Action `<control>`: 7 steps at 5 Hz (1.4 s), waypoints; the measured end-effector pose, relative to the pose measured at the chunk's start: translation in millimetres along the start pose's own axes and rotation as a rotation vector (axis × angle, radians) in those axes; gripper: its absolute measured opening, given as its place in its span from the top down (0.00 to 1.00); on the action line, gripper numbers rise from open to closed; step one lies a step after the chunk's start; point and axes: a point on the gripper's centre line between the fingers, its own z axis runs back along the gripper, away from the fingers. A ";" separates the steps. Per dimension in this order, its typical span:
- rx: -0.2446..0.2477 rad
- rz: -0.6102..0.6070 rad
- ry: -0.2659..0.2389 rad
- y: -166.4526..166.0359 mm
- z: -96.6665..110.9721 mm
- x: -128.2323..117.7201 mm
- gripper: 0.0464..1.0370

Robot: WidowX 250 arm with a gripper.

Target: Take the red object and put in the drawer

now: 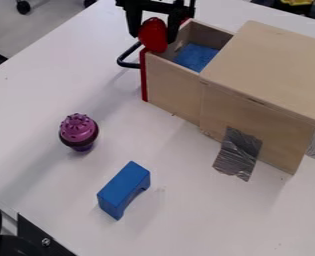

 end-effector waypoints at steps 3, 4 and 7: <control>-0.036 -0.186 -0.016 -23.6 -6.1 -14.8 0.27; -0.035 -0.202 -0.009 -24.8 -6.0 -16.3 0.27; -0.023 -0.217 -0.019 -22.2 -0.5 -18.8 0.04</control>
